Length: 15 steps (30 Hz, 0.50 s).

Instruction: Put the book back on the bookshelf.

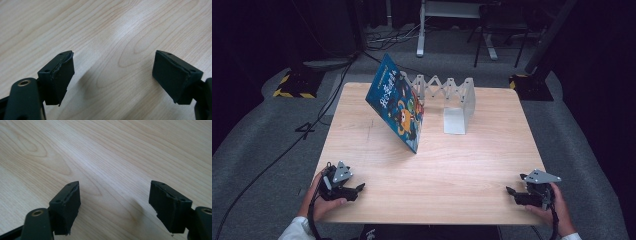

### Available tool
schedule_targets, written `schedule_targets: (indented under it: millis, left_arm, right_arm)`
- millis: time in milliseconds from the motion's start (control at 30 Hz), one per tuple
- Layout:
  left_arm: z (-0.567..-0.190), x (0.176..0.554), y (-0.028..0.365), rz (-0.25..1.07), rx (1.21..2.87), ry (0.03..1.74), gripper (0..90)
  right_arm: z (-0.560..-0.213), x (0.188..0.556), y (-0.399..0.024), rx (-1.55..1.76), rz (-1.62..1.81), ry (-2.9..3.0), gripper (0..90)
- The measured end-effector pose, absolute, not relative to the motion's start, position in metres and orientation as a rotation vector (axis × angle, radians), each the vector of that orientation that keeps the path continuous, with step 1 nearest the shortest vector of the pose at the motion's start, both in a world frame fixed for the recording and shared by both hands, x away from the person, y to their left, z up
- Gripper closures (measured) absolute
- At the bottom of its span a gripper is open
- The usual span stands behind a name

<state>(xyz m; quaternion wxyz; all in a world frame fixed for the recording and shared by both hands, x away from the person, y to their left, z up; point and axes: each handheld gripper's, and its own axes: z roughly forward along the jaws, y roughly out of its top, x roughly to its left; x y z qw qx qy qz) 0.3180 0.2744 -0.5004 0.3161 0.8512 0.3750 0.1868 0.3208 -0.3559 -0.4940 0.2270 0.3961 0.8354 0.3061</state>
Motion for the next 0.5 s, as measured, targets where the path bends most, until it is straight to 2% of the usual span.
schedule_targets:
  millis: [100,300,500]
  left_arm:
    - [-0.505,0.316,0.281,0.411,2.169,1.060,18.0]
    - [-0.505,0.311,0.285,0.415,2.171,1.072,17.5]
    - [-0.505,0.310,0.285,0.412,2.167,1.068,17.5]
  right_arm:
    - [-0.497,0.319,-0.365,1.135,0.896,2.289,24.1]
    - [-0.502,0.317,-0.380,1.232,0.967,2.254,20.2]
    - [-0.505,0.316,-0.383,1.266,0.981,2.213,20.1]
